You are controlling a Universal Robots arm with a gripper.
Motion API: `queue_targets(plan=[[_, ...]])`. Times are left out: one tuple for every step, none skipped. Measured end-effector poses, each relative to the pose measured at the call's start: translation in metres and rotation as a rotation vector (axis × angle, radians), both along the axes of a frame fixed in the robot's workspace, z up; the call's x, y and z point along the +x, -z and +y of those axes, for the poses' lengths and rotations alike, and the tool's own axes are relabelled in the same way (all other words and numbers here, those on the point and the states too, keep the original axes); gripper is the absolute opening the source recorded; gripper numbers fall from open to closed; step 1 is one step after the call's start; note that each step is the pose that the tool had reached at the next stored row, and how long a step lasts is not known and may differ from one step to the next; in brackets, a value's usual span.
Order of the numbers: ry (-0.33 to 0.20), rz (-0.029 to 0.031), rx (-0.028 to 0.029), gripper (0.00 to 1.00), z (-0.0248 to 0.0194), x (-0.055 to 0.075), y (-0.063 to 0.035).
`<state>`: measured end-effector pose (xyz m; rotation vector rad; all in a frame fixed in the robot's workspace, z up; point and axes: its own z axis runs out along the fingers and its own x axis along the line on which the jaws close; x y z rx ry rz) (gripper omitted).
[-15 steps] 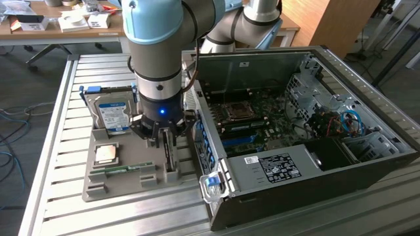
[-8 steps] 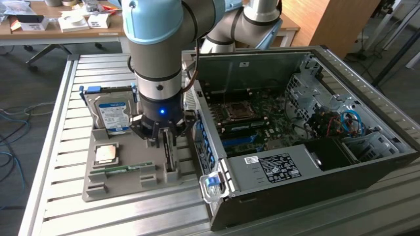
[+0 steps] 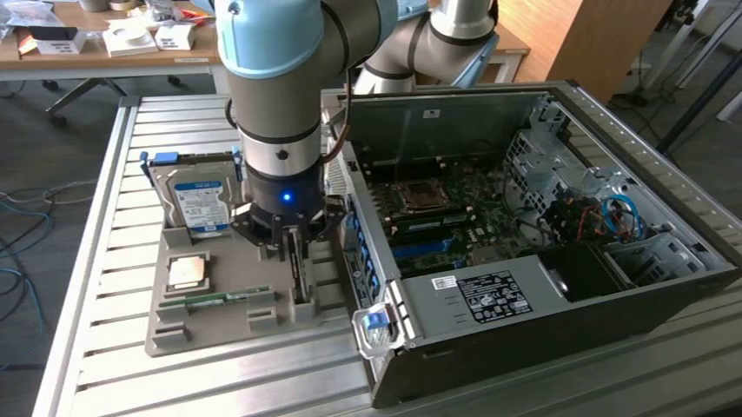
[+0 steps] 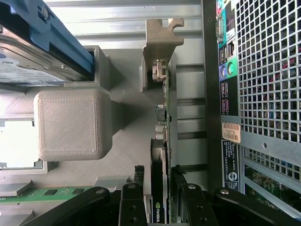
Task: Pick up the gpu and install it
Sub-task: 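Pick up the gpu and move the gpu toward the slot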
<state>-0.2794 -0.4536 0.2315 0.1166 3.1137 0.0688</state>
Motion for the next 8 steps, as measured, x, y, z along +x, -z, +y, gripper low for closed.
queue_targets(plan=[[0.000, 0.0000, 0.0000, 0.36, 0.0000, 0.0000, 0.0000], [0.000, 0.0000, 0.0000, 0.36, 0.0000, 0.0000, 0.0000], [0.000, 0.0000, 0.0000, 0.36, 0.0000, 0.0000, 0.0000], [0.000, 0.0000, 0.0000, 0.36, 0.0000, 0.0000, 0.0000], [0.000, -0.0001, 0.0001, 0.36, -0.0001, 0.0003, 0.0001], [0.000, -0.0002, 0.0005, 0.36, -0.0002, 0.0010, 0.0002], [0.000, -0.0002, 0.0005, 0.36, -0.0002, 0.0015, 0.0002], [0.000, -0.0001, 0.0004, 0.36, -0.0002, 0.0015, 0.0001]])
